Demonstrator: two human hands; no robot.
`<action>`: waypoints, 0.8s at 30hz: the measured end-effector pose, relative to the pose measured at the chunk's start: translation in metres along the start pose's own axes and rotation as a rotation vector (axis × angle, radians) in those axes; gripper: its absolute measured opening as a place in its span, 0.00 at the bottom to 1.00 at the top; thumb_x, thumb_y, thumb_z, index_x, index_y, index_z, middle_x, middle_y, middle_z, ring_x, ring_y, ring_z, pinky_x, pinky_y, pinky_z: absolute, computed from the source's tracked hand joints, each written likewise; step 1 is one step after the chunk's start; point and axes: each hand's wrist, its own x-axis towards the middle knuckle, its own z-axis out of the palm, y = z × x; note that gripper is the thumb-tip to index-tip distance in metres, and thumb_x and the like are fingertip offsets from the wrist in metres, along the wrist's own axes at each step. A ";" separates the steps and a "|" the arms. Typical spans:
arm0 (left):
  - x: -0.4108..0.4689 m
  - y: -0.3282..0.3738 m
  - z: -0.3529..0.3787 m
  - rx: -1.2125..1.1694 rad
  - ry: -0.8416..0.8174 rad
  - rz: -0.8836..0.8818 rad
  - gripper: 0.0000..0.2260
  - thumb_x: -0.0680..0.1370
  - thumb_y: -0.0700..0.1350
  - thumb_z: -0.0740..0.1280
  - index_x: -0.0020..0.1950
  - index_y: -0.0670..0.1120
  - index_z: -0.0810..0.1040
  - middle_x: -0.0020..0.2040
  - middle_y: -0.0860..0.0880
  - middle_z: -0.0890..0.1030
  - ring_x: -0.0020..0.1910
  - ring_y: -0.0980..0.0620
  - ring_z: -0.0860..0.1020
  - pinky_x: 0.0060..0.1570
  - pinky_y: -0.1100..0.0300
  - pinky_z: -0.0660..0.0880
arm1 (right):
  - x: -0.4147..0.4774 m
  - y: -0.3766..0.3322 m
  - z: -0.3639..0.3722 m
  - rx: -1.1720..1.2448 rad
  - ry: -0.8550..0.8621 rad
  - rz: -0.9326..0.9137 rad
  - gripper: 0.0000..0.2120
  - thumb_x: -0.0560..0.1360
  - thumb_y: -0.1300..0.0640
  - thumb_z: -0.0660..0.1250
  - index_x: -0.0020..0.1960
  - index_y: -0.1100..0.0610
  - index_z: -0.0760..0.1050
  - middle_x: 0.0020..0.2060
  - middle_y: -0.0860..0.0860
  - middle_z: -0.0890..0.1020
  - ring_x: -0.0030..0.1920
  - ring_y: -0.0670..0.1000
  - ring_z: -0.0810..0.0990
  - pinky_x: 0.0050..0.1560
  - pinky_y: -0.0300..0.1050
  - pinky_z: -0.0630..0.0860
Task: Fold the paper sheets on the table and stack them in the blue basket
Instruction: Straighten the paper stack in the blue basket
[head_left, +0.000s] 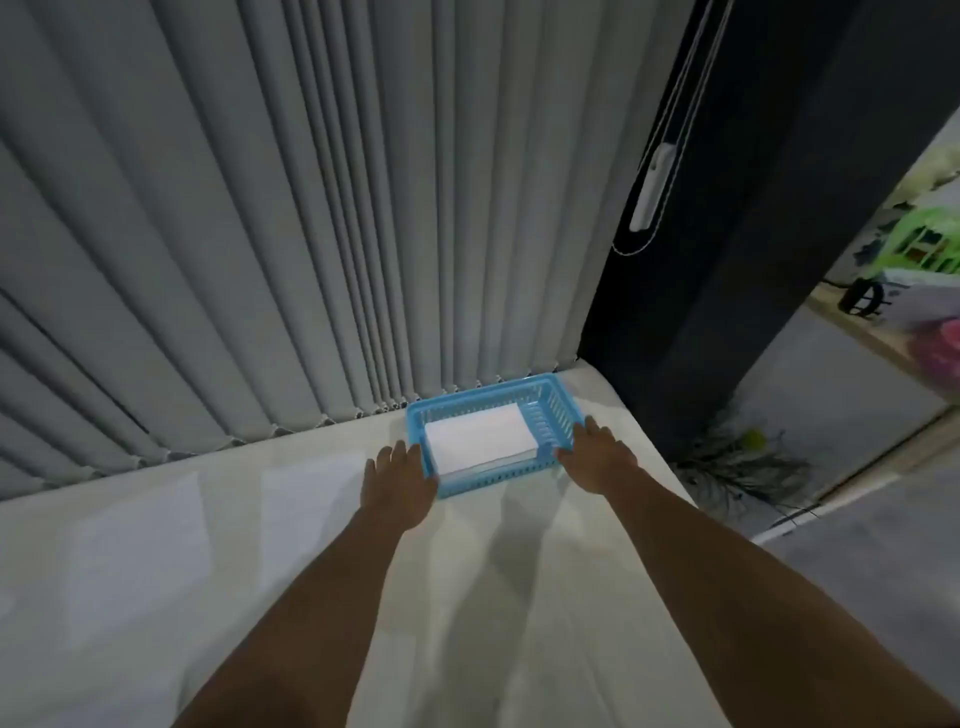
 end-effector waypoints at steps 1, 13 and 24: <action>0.002 0.003 0.004 0.009 0.004 -0.025 0.25 0.80 0.55 0.56 0.73 0.45 0.61 0.73 0.44 0.65 0.71 0.43 0.64 0.71 0.48 0.62 | 0.007 0.006 -0.002 0.002 0.004 0.010 0.30 0.80 0.45 0.52 0.77 0.58 0.52 0.77 0.56 0.54 0.73 0.59 0.60 0.70 0.57 0.63; 0.017 0.020 0.044 -0.693 0.021 -0.313 0.34 0.80 0.48 0.61 0.79 0.48 0.44 0.74 0.42 0.66 0.69 0.40 0.71 0.68 0.48 0.69 | 0.053 0.022 0.036 0.582 0.079 0.020 0.32 0.79 0.49 0.60 0.77 0.52 0.47 0.64 0.57 0.70 0.56 0.56 0.79 0.51 0.54 0.80; 0.003 0.004 0.033 -0.958 -0.121 -0.358 0.35 0.78 0.43 0.67 0.78 0.48 0.50 0.71 0.42 0.71 0.67 0.42 0.73 0.67 0.45 0.71 | 0.017 0.015 0.044 0.647 0.306 0.094 0.18 0.80 0.49 0.58 0.67 0.55 0.63 0.57 0.55 0.76 0.49 0.56 0.81 0.44 0.52 0.80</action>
